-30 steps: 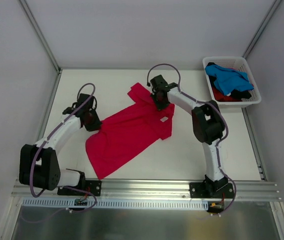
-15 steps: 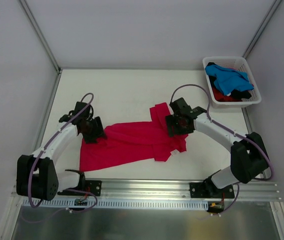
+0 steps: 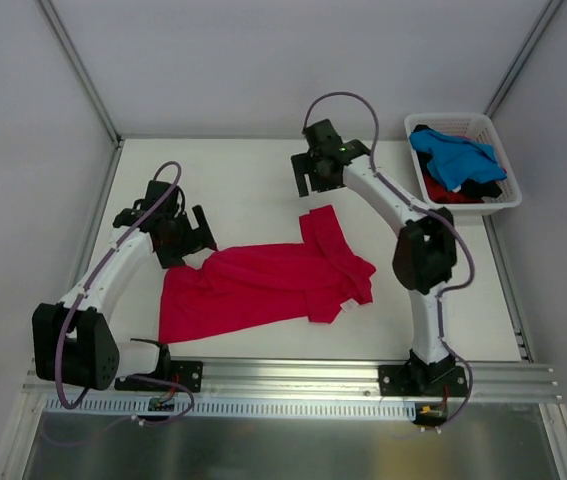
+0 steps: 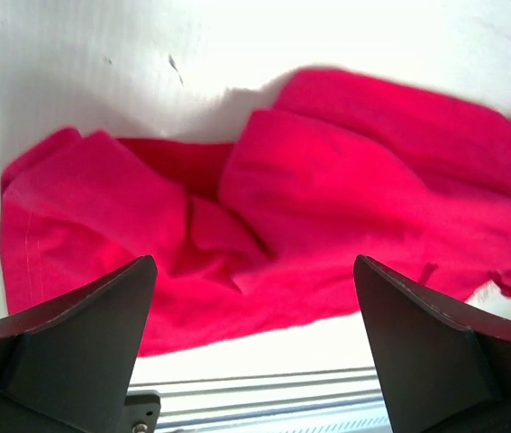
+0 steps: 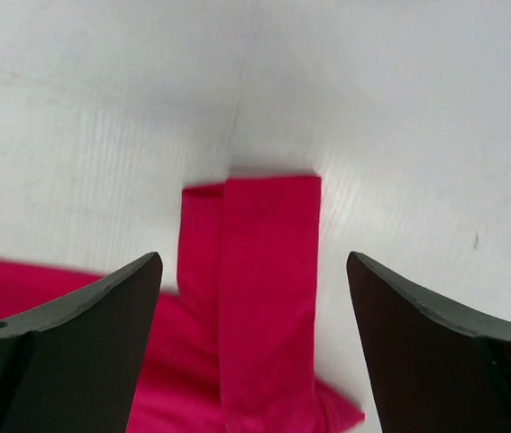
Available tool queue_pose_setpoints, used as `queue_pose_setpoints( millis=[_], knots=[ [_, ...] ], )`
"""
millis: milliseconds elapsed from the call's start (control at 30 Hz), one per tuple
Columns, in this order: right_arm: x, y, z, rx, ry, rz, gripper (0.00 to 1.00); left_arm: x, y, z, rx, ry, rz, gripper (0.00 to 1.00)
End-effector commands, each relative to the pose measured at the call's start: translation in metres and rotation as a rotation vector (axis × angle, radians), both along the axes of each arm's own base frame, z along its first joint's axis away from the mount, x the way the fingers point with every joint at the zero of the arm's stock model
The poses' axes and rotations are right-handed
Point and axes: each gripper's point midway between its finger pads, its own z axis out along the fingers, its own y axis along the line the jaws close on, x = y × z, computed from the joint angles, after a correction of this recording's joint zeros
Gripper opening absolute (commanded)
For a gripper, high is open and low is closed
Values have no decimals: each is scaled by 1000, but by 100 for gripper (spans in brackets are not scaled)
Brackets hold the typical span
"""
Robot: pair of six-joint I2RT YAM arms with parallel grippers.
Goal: Fold and stack the t-shirts
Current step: Flatten the tshirt out
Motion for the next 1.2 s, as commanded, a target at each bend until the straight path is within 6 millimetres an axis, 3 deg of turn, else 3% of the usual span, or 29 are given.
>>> queue_pose_setpoints(
  millis=[0, 33, 67, 167, 367, 800, 867, 1067, 1167],
  knots=[
    [5, -4, -47, -206, 79, 29, 86, 7, 11, -5, 51, 21, 39, 91],
    [12, 0, -46, -209, 67, 24, 85, 5, 11, -7, 57, 24, 28, 91],
    [13, -1, -62, -236, 92, 19, 85, 4, 12, -4, 59, 5, 17, 91],
    [19, -3, -75, -247, 95, -38, 79, -4, 10, -3, 50, -21, -31, 89],
    [22, -3, -78, -205, 73, -186, 74, -22, 8, -12, 22, -21, -30, 89],
    [21, 2, -109, -183, 113, -211, 42, -36, 8, -22, 13, -10, -29, 93],
    [20, 4, -113, -170, 122, -211, 42, -35, 7, -20, 7, -18, -32, 93],
    [20, 5, -100, -122, 99, -257, 63, -33, 6, -11, 4, -52, -36, 94],
    [25, 8, -91, -101, 68, -273, 64, -33, 8, -13, 9, -50, -33, 95]
  ],
)
